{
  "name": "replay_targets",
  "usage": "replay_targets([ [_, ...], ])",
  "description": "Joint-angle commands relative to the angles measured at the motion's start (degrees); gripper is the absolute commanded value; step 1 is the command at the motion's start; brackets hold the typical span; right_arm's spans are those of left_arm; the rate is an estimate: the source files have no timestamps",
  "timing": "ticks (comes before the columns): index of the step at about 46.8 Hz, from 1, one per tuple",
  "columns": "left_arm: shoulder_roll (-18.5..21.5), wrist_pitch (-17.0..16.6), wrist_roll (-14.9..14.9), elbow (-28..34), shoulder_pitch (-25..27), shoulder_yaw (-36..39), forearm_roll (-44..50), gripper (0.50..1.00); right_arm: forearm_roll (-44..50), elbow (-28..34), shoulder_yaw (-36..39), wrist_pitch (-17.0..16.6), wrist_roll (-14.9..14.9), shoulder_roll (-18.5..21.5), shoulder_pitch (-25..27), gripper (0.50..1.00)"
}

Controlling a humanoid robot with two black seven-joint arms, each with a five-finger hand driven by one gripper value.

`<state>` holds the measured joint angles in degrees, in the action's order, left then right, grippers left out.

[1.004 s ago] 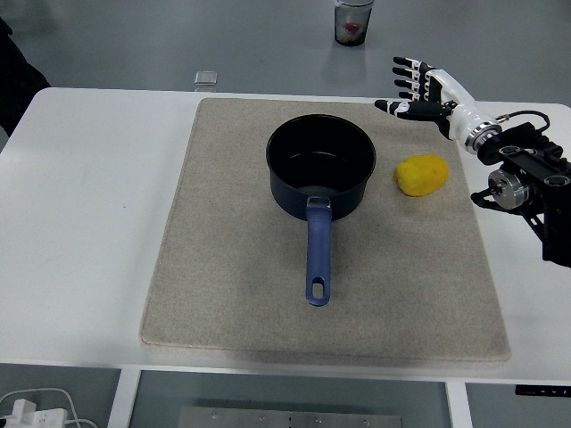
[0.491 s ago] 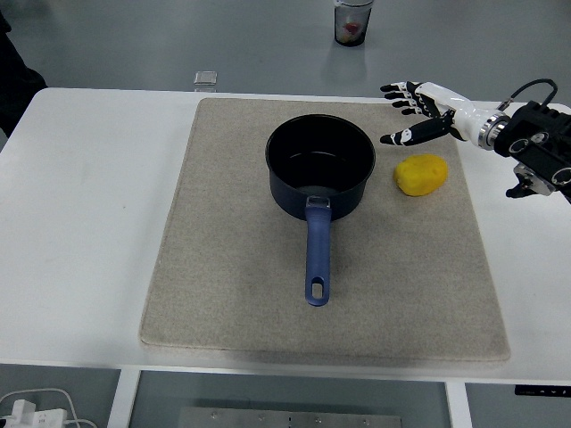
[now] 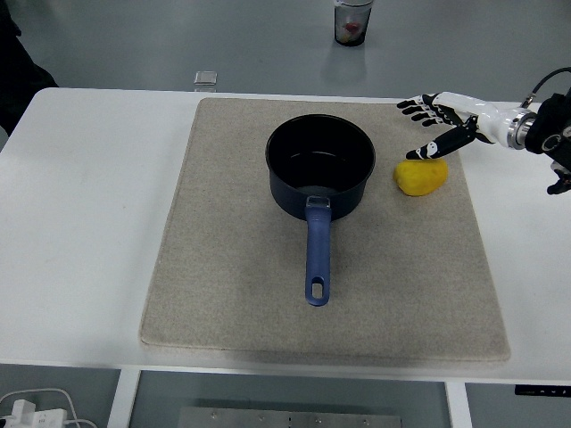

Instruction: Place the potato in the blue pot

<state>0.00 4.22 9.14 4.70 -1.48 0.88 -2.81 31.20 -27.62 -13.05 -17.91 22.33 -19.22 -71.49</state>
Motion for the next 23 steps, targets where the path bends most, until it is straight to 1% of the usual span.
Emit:
replay_targets([
  [1, 0.0, 0.0, 0.0, 0.0, 0.0, 0.0, 0.0, 0.996, 0.1, -1.7, -0.8, 0.0, 0.0, -1.4, -0.2, 0.928],
  [3, 0.0, 0.0, 0.0, 0.0, 0.0, -0.1, 0.0, 0.996, 0.1, -2.2, -1.4, -0.1, 0.0, -2.0, -0.4, 0.928],
  [8, 0.0, 0.2, 0.0, 0.0, 0.0, 0.0, 0.0, 0.996, 0.1, -3.9, -2.4, -1.6, 0.0, -3.5, -0.5, 0.928],
  [16, 0.0, 0.3, 0.0, 0.0, 0.0, -0.1, 0.0, 0.996, 3.2, -6.0, -2.5, -1.7, 0.0, -5.6, -0.5, 0.928],
  [23, 0.0, 0.4, 0.0, 0.0, 0.0, 0.0, 0.0, 0.996, 4.8, -6.7, -2.6, -1.7, 0.1, -6.4, -0.4, 0.928],
])
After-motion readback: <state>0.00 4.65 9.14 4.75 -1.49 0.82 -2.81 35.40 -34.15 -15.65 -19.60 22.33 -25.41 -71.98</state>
